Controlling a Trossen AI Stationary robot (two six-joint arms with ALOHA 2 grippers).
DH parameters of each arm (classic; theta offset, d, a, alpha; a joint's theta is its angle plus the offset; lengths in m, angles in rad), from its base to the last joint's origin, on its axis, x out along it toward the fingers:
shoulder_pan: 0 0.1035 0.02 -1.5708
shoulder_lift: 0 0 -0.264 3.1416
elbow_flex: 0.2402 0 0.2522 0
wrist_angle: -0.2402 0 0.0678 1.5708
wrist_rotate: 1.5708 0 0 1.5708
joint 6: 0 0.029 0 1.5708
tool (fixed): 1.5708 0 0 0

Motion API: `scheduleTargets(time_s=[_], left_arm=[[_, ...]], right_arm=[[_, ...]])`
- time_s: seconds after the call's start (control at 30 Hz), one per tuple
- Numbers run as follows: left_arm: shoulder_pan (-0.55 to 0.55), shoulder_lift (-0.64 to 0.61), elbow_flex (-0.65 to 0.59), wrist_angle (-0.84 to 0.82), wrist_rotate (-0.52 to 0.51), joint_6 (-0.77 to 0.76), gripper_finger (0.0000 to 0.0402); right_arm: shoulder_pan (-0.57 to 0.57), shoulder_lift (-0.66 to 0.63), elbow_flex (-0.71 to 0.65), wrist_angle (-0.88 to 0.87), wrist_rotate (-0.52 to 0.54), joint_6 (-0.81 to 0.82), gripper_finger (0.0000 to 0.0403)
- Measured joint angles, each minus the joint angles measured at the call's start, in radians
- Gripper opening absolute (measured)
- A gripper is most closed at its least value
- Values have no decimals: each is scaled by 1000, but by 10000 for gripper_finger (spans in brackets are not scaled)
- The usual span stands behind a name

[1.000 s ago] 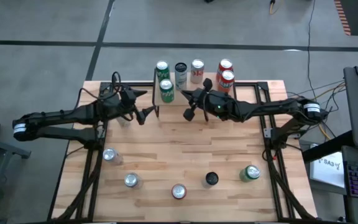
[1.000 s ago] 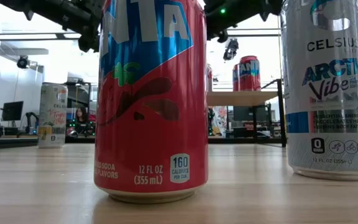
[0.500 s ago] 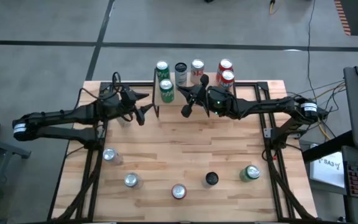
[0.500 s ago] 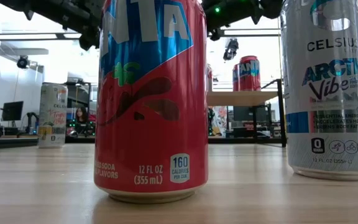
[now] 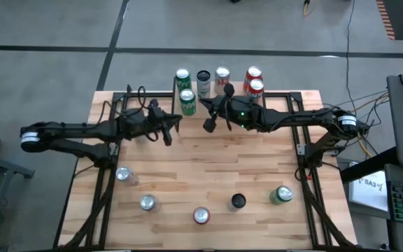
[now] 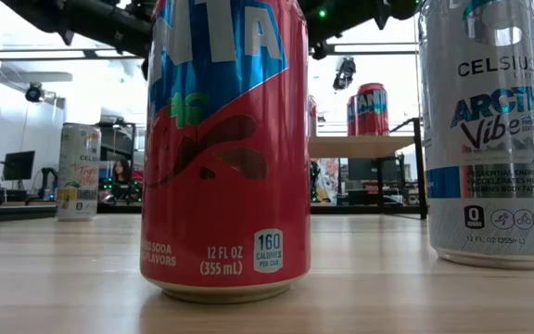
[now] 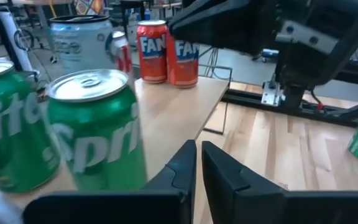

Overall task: Place canned beverage on shelf
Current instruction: Put the top green soda can on the shelf aligned with the other green soda can

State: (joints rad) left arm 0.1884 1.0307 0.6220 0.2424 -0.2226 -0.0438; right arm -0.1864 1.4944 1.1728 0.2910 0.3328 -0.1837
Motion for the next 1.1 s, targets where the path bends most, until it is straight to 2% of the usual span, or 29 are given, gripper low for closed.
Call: scheduleTargets(time_s=[0.13, 0.33, 0.67, 0.97, 1.1], left_arm=[[-10, 61, 0, 89, -16, -16, 2], [-18, 157, 0, 182, -124, -52, 1], [-18, 288, 0, 350, -138, -106, 0], [-18, 360, 0, 422, -257, -123, 0], [-18, 374, 0, 452, -267, -123, 0]], right_arm=[[0, 0, 0, -6, 7, 0, 12], [-1, 0, 0, -10, 7, 13, 12], [-2, 0, -1, -34, 7, 14, 12], [-2, 0, -1, -56, 7, 16, 12], [-2, 0, -1, -56, 8, 16, 12]])
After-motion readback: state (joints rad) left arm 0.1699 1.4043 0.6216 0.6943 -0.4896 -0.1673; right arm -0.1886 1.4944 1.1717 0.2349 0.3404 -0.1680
